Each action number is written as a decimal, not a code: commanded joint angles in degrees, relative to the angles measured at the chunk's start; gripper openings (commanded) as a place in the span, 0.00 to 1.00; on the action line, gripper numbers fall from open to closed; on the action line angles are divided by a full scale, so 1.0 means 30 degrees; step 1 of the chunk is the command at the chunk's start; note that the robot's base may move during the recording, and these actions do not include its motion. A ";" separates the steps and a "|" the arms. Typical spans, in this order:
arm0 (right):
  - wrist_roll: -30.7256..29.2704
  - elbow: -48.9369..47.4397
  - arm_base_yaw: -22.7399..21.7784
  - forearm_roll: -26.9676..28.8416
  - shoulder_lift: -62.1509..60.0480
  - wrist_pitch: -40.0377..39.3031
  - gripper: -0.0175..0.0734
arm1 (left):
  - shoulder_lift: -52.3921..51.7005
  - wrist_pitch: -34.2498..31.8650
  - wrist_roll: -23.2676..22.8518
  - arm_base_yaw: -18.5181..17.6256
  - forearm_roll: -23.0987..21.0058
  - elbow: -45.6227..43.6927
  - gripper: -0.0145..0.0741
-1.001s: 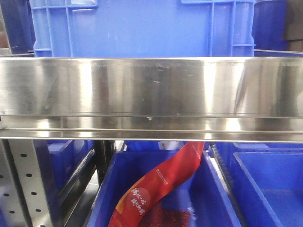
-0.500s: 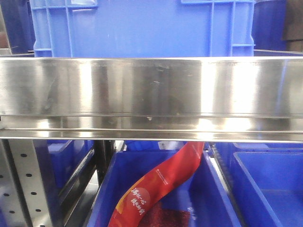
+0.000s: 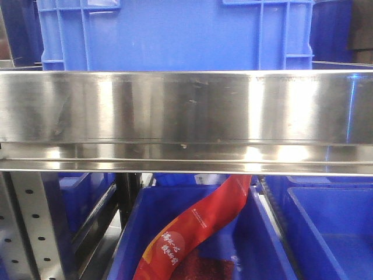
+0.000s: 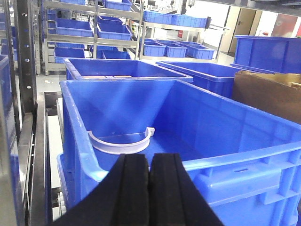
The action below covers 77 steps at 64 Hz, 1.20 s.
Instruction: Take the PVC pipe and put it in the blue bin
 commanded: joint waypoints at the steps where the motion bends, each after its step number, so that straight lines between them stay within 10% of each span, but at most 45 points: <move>1: 0.0207 0.0046 -0.0135 -0.0532 -0.0054 -0.0260 0.01 | -0.0128 -0.0364 -0.0072 0.0114 -0.0071 0.0033 0.04; 68: 0.0207 0.0046 -0.0135 -0.0672 -0.0054 -0.0577 0.01 | -0.0128 -0.0359 -0.0072 0.0114 -0.0071 0.0098 0.04; 77: 0.0207 0.0046 -0.0135 -0.0672 -0.0054 -0.0577 0.01 | -0.1072 -0.0211 -0.0072 0.0423 0.2855 0.1009 0.04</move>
